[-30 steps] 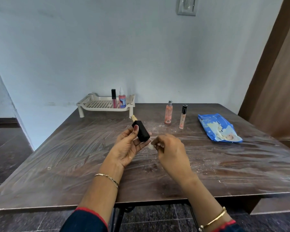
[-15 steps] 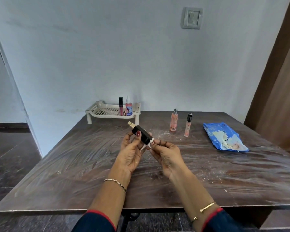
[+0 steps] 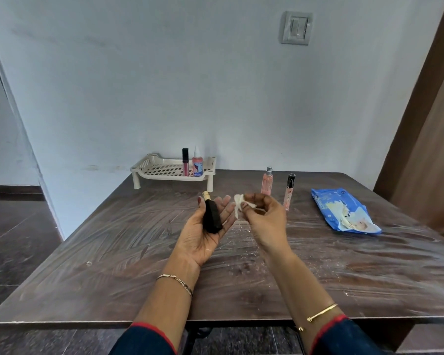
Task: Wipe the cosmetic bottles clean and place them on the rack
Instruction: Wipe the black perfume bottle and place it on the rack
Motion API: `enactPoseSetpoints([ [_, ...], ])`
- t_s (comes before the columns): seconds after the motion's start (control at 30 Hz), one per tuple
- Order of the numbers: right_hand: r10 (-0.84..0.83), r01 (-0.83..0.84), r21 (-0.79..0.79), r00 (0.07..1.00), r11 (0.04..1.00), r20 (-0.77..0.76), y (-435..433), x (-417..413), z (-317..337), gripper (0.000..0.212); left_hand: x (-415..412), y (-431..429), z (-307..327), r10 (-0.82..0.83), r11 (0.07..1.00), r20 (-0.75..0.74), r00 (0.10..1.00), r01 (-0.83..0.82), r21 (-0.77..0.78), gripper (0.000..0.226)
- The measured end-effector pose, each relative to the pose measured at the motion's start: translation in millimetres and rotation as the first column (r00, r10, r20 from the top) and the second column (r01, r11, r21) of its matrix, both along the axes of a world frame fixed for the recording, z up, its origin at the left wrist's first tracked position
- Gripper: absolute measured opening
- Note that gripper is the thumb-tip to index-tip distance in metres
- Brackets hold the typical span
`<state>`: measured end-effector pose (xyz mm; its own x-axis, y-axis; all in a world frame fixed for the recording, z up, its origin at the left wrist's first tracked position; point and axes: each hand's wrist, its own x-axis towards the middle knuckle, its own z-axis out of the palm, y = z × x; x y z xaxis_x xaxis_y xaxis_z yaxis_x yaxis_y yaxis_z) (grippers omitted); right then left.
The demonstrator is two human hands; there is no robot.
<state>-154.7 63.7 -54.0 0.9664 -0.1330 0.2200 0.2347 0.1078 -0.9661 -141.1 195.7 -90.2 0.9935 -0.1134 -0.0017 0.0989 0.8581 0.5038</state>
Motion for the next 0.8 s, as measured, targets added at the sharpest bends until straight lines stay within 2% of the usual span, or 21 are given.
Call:
enactPoseSetpoints([
  [0.13, -0.046, 0.067, -0.152, 0.990, 0.986, 0.135, 9, 6, 8, 0.025, 0, 2, -1, -0.007, 0.999, 0.004, 1.000, 0.007, -0.045, 0.053],
  [0.23, -0.029, 0.111, -0.333, 0.970, 0.936, 0.241, 15, 8, 11, 0.022, 1, 1, -2, -0.017, 0.996, 0.009, 1.000, 0.017, -0.088, 0.046],
  [0.3, 0.033, 0.149, -0.504, 0.942, 0.851, 0.334, 20, 9, 12, 0.023, 1, 0, -2, -0.020, 0.995, 0.016, 1.000, 0.022, -0.100, 0.041],
  [0.4, 0.132, 0.244, -0.700, 0.890, 0.671, 0.437, 26, 5, 10, 0.025, -1, 1, -1, -0.052, 0.992, 0.031, 0.998, 0.055, -0.114, 0.037],
  [0.5, 0.215, 0.302, -0.764, 0.843, 0.570, 0.493, 27, -1, 6, 0.023, -1, 4, -3, -0.075, 0.987, 0.036, 0.997, 0.079, -0.139, 0.039],
  [0.63, 0.346, 0.333, -0.807, 0.775, 0.487, 0.529, 22, -14, -4, 0.023, 2, 5, -7, -0.096, 0.991, 0.039, 0.995, 0.099, -0.086, 0.057],
  [0.8, 0.409, 0.348, -0.822, 0.738, 0.451, 0.537, 14, -22, -17, 0.024, 6, 6, -9, -0.123, 0.990, 0.060, 0.991, 0.126, -0.063, 0.060],
])
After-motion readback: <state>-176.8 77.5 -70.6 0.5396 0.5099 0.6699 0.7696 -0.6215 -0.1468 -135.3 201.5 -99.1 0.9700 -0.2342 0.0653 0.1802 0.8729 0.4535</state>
